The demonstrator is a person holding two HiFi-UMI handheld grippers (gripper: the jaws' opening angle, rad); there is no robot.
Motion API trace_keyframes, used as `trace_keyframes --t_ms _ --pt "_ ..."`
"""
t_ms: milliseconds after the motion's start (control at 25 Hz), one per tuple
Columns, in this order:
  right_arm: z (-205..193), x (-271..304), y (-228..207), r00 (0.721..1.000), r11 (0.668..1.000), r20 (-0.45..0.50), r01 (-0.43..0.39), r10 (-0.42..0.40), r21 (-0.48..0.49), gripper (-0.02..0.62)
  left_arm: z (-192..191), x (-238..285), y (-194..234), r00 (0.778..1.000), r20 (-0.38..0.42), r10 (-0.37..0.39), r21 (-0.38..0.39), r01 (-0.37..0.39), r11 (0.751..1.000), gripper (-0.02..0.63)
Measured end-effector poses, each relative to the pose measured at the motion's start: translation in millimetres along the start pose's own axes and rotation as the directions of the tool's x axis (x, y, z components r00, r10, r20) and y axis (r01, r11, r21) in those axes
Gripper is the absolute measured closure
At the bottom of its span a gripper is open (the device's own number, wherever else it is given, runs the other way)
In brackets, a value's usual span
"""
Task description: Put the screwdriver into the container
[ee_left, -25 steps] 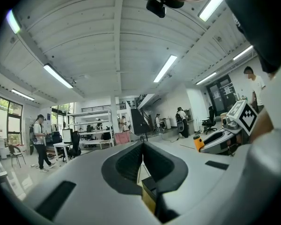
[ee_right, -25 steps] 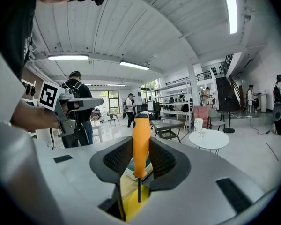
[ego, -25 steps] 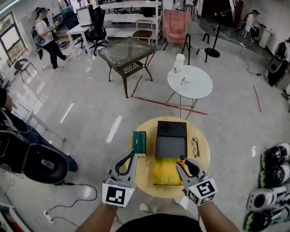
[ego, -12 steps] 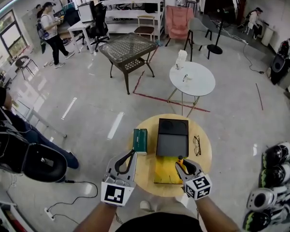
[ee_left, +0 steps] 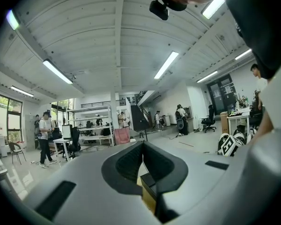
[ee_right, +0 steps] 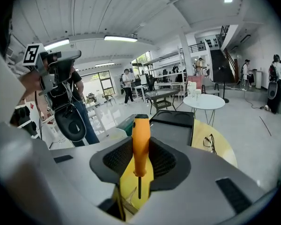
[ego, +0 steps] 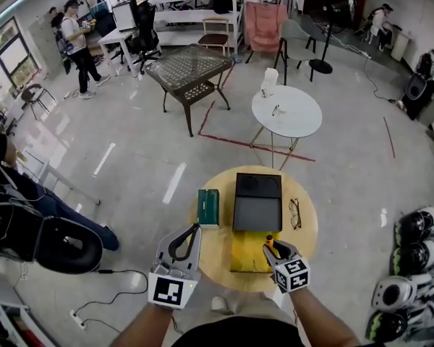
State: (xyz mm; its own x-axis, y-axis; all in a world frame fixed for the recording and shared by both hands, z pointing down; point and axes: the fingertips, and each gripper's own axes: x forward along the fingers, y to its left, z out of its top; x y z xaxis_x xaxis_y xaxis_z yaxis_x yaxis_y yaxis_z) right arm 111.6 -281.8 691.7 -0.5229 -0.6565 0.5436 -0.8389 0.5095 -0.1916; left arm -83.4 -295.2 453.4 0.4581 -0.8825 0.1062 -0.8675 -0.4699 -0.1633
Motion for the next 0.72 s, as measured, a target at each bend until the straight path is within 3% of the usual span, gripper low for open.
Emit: trace_keyframes --t_ms 720 --pt "-58.5 47.9 -19.2 0.989 0.999 -0.145 0.024 -0.027 -0.021 0.474 -9.6 7.7 -6.1 1.000 -0.018 0.000 -0.016 0.000 1.000 0.589"
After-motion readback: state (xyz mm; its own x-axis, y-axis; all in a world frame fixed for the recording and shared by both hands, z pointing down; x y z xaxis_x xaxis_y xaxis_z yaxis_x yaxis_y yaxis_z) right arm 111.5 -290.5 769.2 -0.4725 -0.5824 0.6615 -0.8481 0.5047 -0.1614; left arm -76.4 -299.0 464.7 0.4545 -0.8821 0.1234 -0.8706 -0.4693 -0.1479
